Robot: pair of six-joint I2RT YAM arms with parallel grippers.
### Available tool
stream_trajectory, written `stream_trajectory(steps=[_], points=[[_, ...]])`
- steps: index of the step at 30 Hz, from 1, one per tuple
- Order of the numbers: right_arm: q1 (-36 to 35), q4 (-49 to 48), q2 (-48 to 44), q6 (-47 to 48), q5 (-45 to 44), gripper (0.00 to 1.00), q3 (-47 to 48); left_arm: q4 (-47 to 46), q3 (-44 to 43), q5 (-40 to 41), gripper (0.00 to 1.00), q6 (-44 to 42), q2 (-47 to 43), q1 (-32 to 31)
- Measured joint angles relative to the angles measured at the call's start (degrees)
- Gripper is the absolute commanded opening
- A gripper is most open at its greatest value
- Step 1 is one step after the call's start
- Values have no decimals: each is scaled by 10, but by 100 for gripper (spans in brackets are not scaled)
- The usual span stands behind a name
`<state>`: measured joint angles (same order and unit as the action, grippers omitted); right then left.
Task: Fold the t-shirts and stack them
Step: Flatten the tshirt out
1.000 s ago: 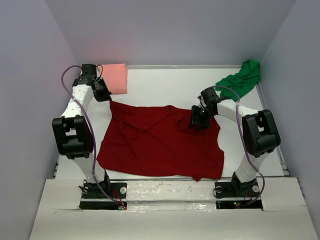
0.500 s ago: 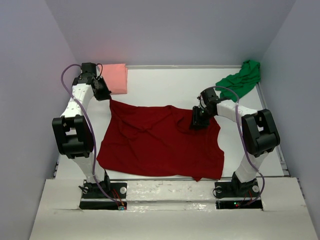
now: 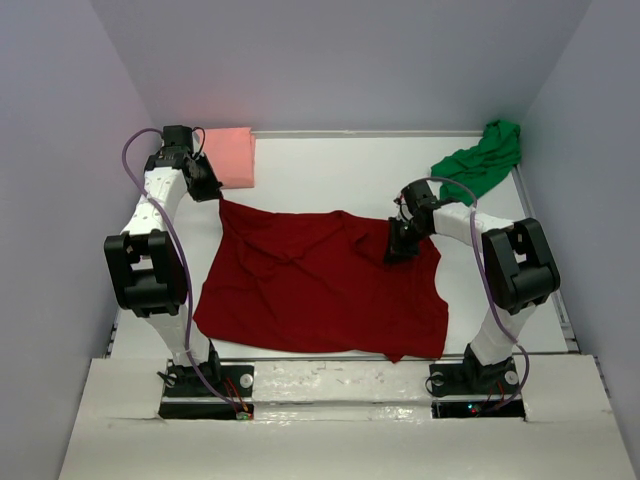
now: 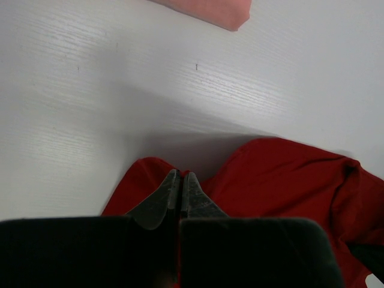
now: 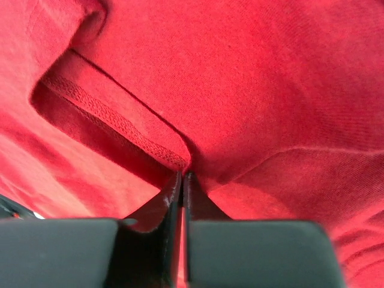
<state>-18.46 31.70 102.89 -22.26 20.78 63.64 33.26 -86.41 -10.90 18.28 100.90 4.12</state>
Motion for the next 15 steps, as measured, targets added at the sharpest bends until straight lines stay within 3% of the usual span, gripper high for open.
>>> stream_trajectory(steps=[10, 15], points=[[0, 26, 4, -4, 4, 0, 16, 0, 0, 0, 0, 0, 0, 0], [3, 98, 5, 0, -15, 0, 133, 3, -2, 3, 0, 0, 0, 0]])
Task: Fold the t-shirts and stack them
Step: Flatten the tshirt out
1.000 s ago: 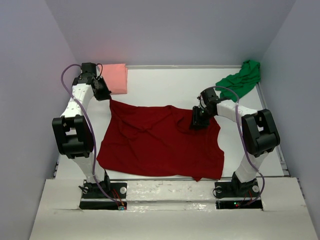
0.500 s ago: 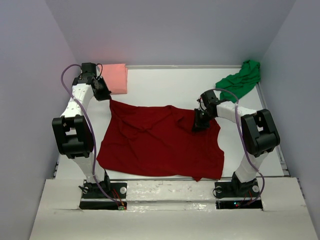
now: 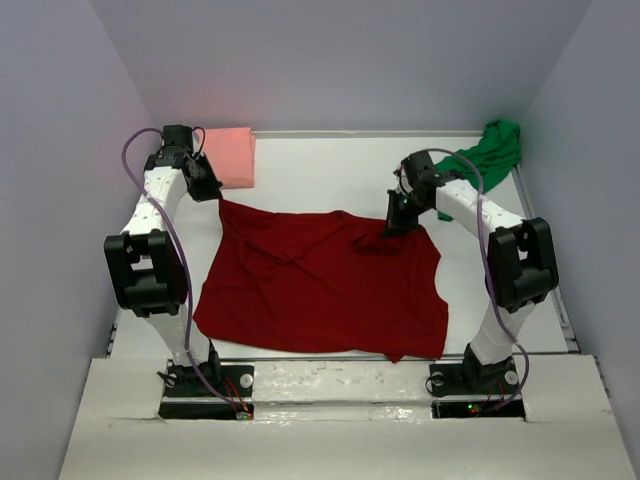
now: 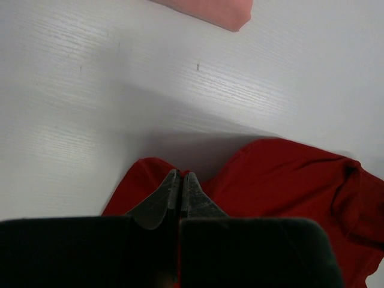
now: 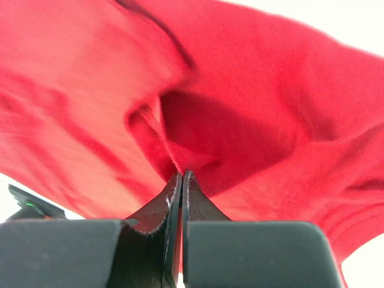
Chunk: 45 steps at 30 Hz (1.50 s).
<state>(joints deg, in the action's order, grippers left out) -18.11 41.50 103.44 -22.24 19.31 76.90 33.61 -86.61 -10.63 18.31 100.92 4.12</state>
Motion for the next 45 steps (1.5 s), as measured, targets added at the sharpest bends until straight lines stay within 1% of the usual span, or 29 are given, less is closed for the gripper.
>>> stream_trajectory(steps=[2, 4, 8, 13, 18, 22, 24, 27, 31, 35, 38, 40, 45], points=[[6, 36, 6, 5, -5, 0, 89, 5, -6, 1, 0, 0, 1, 0], [17, 48, 12, 11, -9, 0, 171, 9, -19, 2, 0, 0, 2, 1], [43, 89, 32, 25, -25, 0, 308, 12, -47, 2, 0, 5, 2, 5], [70, 144, 77, 33, -38, 0, 433, 19, -92, 5, 0, 30, 2, 24], [78, 177, 98, 34, -43, 0, 502, 15, -127, 9, 0, 61, -5, 34], [78, 183, 83, 33, -43, 0, 520, 7, -110, 13, 0, 85, -49, 34], [78, 176, 51, 31, -43, 0, 497, -2, -76, 14, 0, 100, -97, 34], [78, 170, -41, 27, -43, 0, 431, -8, -3, 16, 0, 127, -206, 34], [78, 159, -182, 25, -40, 0, 382, -8, 36, 23, 0, 161, -344, 34], [78, 136, -310, 25, -35, 0, 377, -11, 41, 38, 0, 188, -460, 34], [78, 129, -379, 26, -32, 0, 378, -7, 40, 54, 0, 202, -513, 34], [78, 128, -417, 26, -30, 0, 382, 10, 24, 65, 0, 206, -536, 34], [78, 118, -490, 30, -37, 0, 391, 62, -39, 98, 0, 206, -551, 34]])
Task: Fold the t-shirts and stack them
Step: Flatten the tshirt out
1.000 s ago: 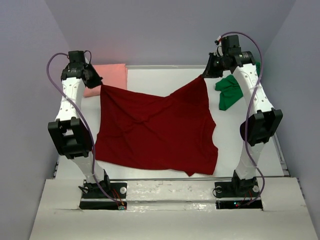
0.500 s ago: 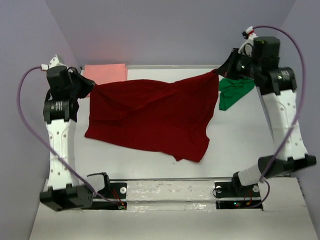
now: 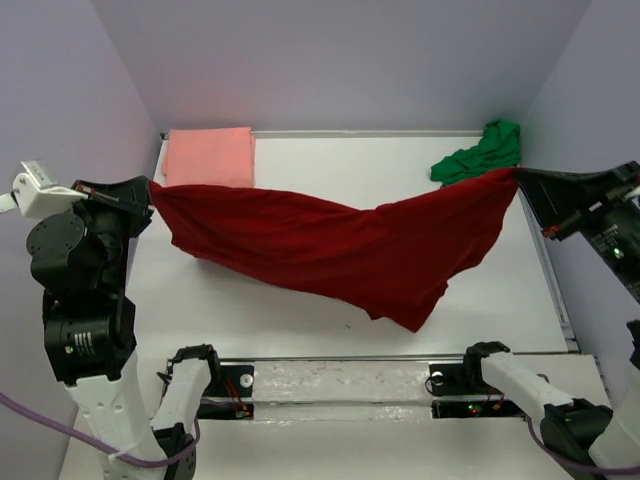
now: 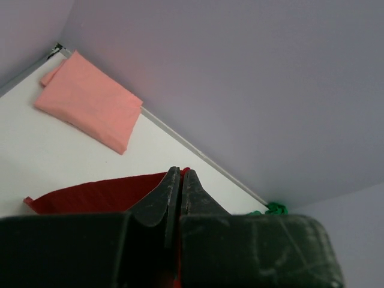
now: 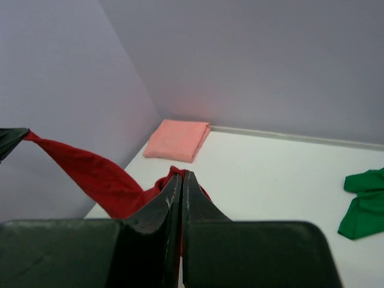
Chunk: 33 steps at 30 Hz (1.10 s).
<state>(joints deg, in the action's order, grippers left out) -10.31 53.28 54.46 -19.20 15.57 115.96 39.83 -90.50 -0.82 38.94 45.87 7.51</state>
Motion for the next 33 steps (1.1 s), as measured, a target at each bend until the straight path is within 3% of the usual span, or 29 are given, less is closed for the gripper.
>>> stream_trajectory(steps=[6, 11, 14, 27, 33], points=[[0, 2, -57, 12, -34, 0, 57, 64, -17, 52, 0, 9, -55, 0], [0, 9, -49, 30, -68, 0, 198, 94, -31, 79, 0, 16, -100, 0], [0, -12, -53, 45, -85, 0, 236, 104, -40, 82, 0, 16, -100, 0], [0, -35, -68, 58, -107, 0, 202, 129, -40, 71, 0, 16, -95, 0], [0, -50, -64, 66, -107, 0, 180, 83, 23, 71, 0, 18, -99, 0]])
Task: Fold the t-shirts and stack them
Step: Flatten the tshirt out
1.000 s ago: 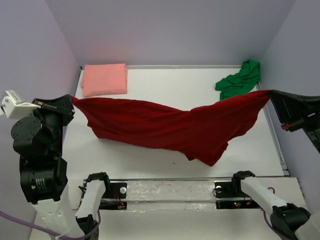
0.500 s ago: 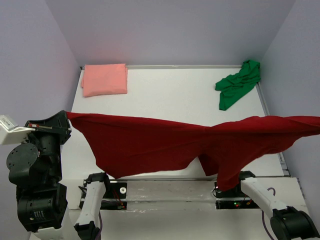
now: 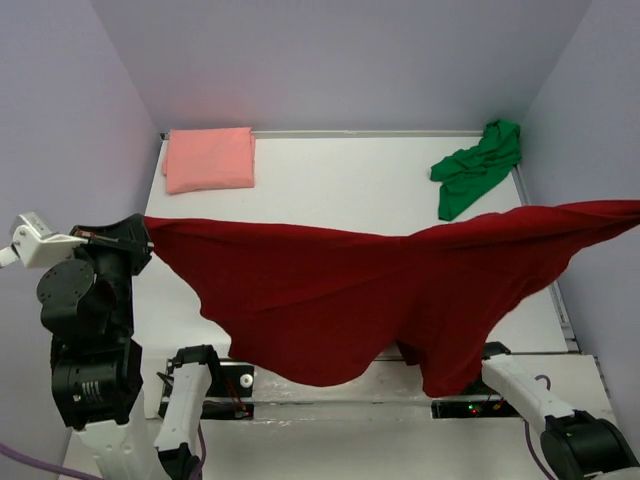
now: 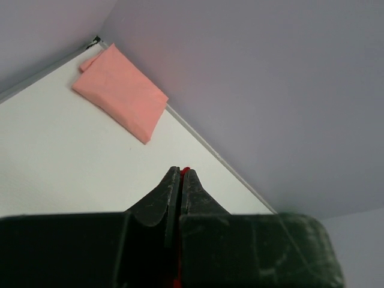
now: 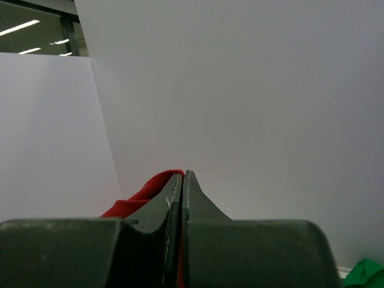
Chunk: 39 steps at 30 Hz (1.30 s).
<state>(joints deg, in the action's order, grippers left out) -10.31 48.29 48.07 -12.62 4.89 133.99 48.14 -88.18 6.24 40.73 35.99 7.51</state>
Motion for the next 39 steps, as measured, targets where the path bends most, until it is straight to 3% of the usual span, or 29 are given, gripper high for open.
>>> stream_trajectory(steps=[7, 28, 39], points=[[0, -32, 44, 5, 0, 0, -33, -50, 105, -7, 0, 9, 24, 0], [0, -189, 228, -5, -29, 0, -328, -253, 200, 3, 0, 11, 261, 0], [0, -255, 372, -13, -24, 0, -400, -312, 205, 17, 0, 5, 397, 0]])
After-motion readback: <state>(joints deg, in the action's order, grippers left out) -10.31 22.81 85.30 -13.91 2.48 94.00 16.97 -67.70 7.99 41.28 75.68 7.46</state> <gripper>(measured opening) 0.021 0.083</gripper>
